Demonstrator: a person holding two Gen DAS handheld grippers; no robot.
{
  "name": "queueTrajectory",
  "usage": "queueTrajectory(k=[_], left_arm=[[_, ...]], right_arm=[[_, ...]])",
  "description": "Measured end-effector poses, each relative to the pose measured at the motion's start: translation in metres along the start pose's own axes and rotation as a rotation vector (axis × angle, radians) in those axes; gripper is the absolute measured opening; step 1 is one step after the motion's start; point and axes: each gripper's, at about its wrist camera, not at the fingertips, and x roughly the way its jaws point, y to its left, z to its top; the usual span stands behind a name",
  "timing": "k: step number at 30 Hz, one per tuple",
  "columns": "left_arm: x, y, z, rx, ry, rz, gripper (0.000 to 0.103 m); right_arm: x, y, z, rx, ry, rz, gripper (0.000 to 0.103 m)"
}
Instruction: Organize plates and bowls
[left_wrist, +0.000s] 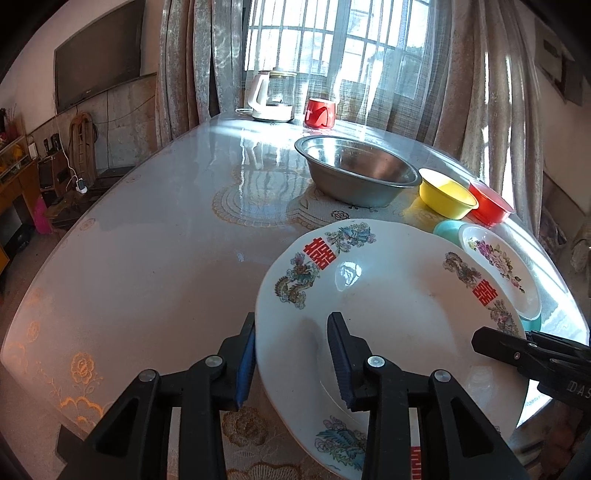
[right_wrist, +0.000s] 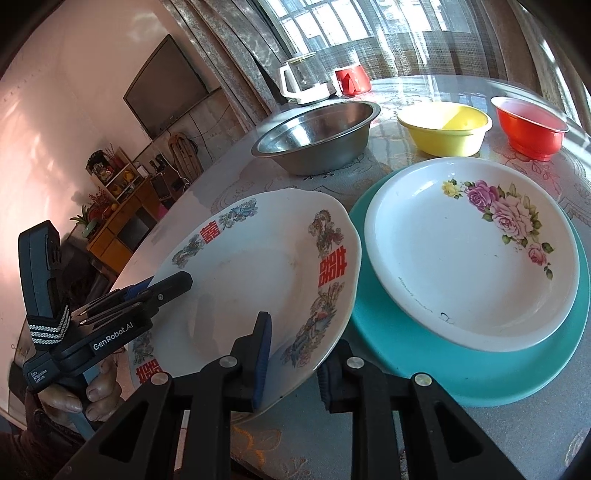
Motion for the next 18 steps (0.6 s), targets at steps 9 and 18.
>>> queueTrajectory(k=[9, 18], left_arm=[[-0.0046, 0.0000, -0.0016, -0.024, -0.015, -0.027, 0.037], [-0.0059, 0.0006, -0.0030, -0.022, -0.020, -0.040, 0.037]], right_arm=[[-0.0008, 0.0004, -0.0002, -0.011, -0.006, -0.008, 0.023], [-0.0015, -0.0002, -0.0009, -0.016, -0.004, -0.012, 0.024]])
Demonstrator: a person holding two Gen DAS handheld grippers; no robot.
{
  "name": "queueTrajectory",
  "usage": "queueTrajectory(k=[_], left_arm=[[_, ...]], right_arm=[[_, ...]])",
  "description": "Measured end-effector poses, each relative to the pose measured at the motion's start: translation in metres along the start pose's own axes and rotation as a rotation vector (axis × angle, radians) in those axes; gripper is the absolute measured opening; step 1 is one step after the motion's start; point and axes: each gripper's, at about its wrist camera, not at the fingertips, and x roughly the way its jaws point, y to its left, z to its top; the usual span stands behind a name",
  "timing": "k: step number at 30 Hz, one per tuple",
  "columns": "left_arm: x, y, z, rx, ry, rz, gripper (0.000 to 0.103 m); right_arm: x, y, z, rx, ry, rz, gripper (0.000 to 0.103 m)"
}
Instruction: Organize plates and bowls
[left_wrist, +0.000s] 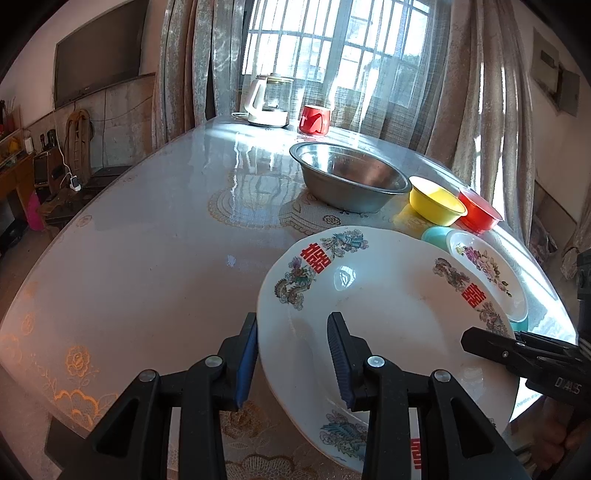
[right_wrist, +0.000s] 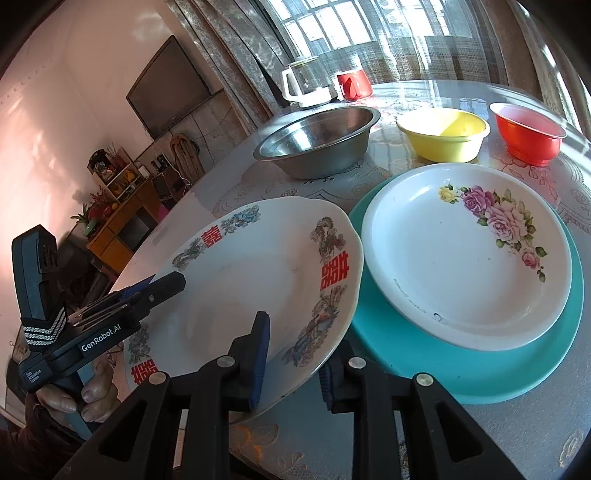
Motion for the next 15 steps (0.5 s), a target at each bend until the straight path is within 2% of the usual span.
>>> queueTrajectory(k=[3, 8, 11, 15], left_arm=[[0.005, -0.002, -0.001, 0.029, 0.015, 0.014, 0.037], [0.008, -0.001, 0.001, 0.032, 0.009, 0.002, 0.038], [0.015, 0.005, 0.004, 0.005, 0.025, 0.000, 0.038], [0.016, 0.003, 0.007, -0.005, 0.028, -0.043, 0.038]], right_arm=[[0.004, 0.002, 0.000, -0.025, 0.021, -0.018, 0.024], [0.011, -0.007, -0.004, 0.023, 0.036, -0.002, 0.025], [0.011, -0.007, -0.005, 0.029, 0.036, 0.002, 0.026], [0.010, -0.006, -0.005, 0.032, 0.031, 0.003, 0.026]])
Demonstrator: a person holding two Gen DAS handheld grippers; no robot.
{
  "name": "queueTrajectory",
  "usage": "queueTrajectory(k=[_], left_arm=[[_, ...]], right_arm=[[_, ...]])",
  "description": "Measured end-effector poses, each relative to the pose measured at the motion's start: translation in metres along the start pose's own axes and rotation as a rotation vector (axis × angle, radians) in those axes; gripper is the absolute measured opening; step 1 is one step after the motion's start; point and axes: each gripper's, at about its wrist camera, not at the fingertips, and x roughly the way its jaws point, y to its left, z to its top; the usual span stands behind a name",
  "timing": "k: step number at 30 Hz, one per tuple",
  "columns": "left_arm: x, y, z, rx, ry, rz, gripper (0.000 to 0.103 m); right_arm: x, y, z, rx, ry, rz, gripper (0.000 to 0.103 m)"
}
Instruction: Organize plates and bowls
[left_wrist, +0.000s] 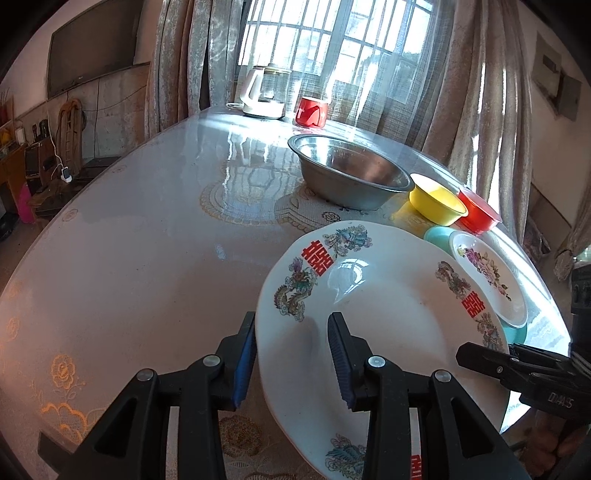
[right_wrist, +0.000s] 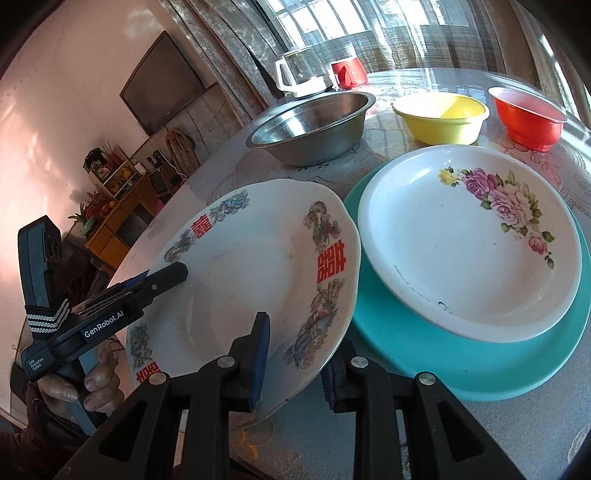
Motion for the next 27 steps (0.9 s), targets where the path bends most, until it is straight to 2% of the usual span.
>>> queueTrajectory(k=[2, 6, 9, 14, 18, 20, 27], left_arm=[[-0.002, -0.004, -0.001, 0.014, -0.006, 0.017, 0.038], [-0.006, 0.001, -0.003, 0.002, -0.010, -0.006, 0.038], [-0.001, 0.001, -0.003, 0.014, -0.002, 0.020, 0.038], [0.010, 0.010, -0.001, -0.038, 0.024, -0.030, 0.041], [0.007, 0.002, 0.001, -0.013, 0.021, -0.034, 0.036], [0.003, -0.001, 0.001, -0.004, 0.014, -0.015, 0.039], [-0.010, 0.007, 0.002, -0.040, -0.004, -0.018, 0.039]], right_arm=[[0.000, 0.001, 0.000, -0.001, 0.001, 0.000, 0.029], [-0.001, 0.005, 0.000, -0.020, -0.002, -0.024, 0.029], [0.000, 0.004, 0.001, -0.019, -0.005, -0.018, 0.029], [0.000, 0.001, 0.001, -0.008, -0.010, -0.003, 0.030], [-0.001, 0.002, 0.002, -0.004, -0.004, 0.001, 0.032], [-0.001, 0.004, 0.002, -0.005, 0.001, -0.013, 0.033], [-0.007, 0.021, 0.003, -0.107, -0.027, -0.037, 0.033]])
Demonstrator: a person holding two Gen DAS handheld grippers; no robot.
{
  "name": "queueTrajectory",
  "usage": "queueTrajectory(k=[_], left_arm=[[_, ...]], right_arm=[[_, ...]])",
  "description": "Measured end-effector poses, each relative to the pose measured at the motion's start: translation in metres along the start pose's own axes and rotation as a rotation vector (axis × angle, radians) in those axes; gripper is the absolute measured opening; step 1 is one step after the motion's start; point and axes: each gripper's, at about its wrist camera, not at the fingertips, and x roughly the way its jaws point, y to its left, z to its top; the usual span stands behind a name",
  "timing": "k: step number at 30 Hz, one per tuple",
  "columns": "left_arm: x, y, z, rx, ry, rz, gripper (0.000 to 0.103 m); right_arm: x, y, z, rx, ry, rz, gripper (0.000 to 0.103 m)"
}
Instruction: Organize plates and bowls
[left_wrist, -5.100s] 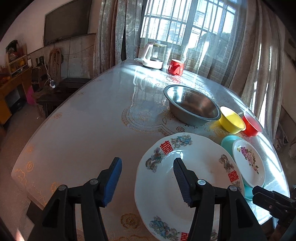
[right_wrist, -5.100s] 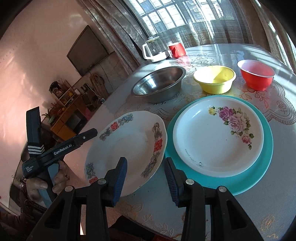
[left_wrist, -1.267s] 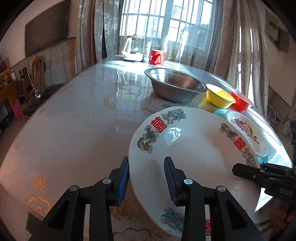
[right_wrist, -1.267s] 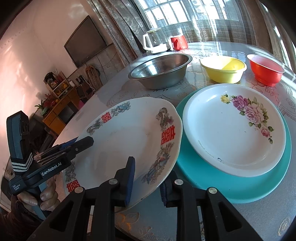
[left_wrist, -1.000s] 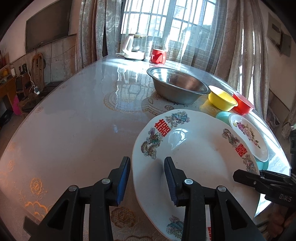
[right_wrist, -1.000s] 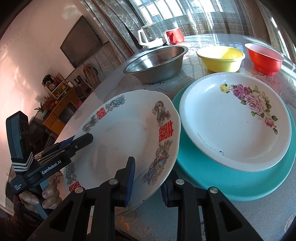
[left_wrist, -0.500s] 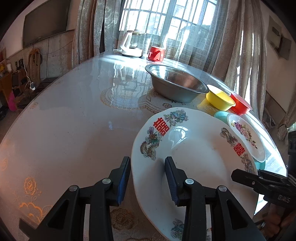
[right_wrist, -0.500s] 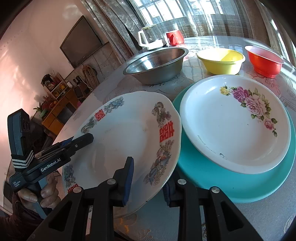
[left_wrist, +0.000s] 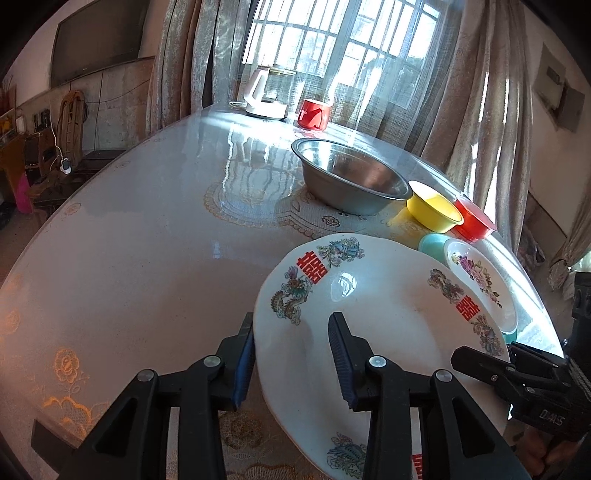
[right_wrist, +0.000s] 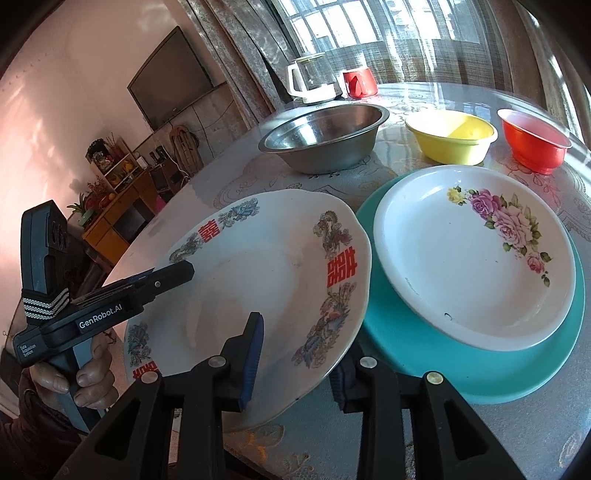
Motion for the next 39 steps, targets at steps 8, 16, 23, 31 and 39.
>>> queueTrajectory(k=[8, 16, 23, 31, 39], left_arm=[[-0.003, -0.001, -0.004, 0.019, -0.005, 0.008, 0.038], [0.004, -0.005, -0.009, 0.056, 0.010, 0.018, 0.038], [0.013, -0.003, -0.004, 0.030, 0.018, -0.002, 0.037], [-0.002, -0.010, -0.008, 0.072, -0.012, -0.014, 0.037], [-0.015, -0.020, -0.002, 0.086, -0.057, -0.028, 0.037]], right_arm=[[0.003, 0.001, 0.000, -0.008, 0.009, 0.000, 0.032], [0.010, -0.004, -0.006, 0.006, 0.041, -0.006, 0.032], [0.007, -0.009, -0.006, 0.044, 0.026, 0.012, 0.032], [0.001, -0.008, -0.002, 0.032, 0.001, -0.003, 0.031], [-0.010, -0.007, 0.001, 0.012, -0.035, -0.012, 0.031]])
